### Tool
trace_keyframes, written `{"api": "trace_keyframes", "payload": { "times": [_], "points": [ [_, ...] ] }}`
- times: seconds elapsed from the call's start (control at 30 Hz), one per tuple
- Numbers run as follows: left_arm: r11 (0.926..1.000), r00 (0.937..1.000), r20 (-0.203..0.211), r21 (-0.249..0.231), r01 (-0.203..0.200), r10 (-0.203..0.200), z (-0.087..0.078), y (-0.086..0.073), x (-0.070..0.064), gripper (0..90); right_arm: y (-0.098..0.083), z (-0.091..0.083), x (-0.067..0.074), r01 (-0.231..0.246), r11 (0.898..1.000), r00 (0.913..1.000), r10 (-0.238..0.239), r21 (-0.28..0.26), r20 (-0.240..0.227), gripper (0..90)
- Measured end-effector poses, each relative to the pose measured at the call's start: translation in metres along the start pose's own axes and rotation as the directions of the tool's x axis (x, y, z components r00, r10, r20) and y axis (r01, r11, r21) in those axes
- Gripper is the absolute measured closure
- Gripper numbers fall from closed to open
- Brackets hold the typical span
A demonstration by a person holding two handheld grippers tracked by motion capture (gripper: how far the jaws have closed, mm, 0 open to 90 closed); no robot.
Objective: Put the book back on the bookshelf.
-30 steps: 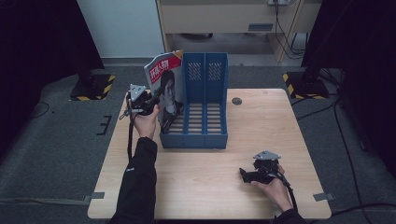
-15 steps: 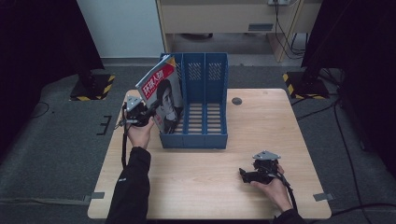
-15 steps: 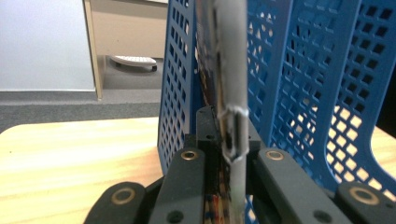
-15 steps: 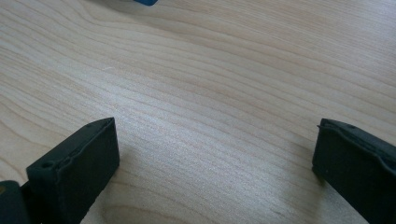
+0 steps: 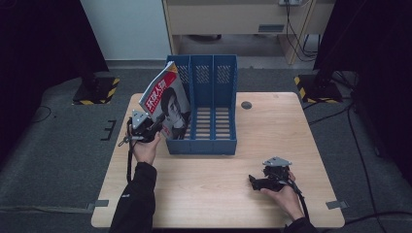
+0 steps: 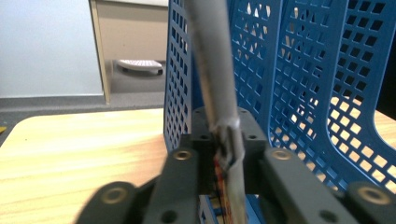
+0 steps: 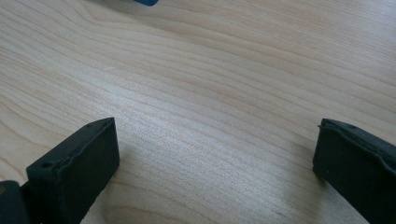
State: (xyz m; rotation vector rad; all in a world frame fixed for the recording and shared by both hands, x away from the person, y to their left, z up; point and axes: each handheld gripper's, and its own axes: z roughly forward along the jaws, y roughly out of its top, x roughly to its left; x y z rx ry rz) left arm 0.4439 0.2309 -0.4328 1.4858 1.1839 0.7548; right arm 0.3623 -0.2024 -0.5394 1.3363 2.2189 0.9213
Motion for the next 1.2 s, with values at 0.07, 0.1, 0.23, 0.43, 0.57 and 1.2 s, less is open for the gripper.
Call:
{"api": "trace_keyframes", "payload": {
  "times": [0.07, 0.1, 0.23, 0.43, 0.57, 1.2],
  "points": [
    [1.0000, 0.9999, 0.013, -0.006, 0.000, 0.000, -0.009, 0.001, 0.002, 70.2, 0.000, 0.000, 0.000, -0.001, 1.000, 1.0000, 0.001, 0.001, 0.000, 0.8],
    [1.0000, 0.9998, 0.018, -0.006, 0.000, 0.000, -0.014, 0.001, 0.003, 67.5, 0.000, 0.000, 0.000, 0.000, 1.000, 1.0000, 0.000, 0.001, 0.000, 0.7],
    [0.9998, 0.9993, 0.031, -0.002, -0.020, 0.021, -0.038, -0.002, 0.007, 55.7, 0.000, 0.000, 0.000, 0.000, 1.000, 1.0000, 0.000, 0.001, -0.002, 0.7],
    [0.9991, 0.9977, 0.067, 0.042, -0.005, 0.002, -0.069, -0.020, 0.012, 45.4, 0.000, 0.000, 0.000, -0.001, 1.000, 1.0000, 0.001, -0.001, -0.001, 1.2],
    [0.9968, 0.9968, 0.080, 0.080, -0.006, 0.000, -0.078, -0.036, 0.015, 42.6, 0.000, -0.001, 0.000, -0.001, 1.000, 1.0000, 0.001, -0.008, 0.002, 4.5],
    [0.9242, 0.9972, 0.020, 0.375, -0.074, 0.072, -0.078, -0.102, 0.041, 26.5, -0.005, -0.030, -0.049, -0.043, 0.999, 0.9978, 0.042, 0.017, 0.051, 12.5]
  ]
}}
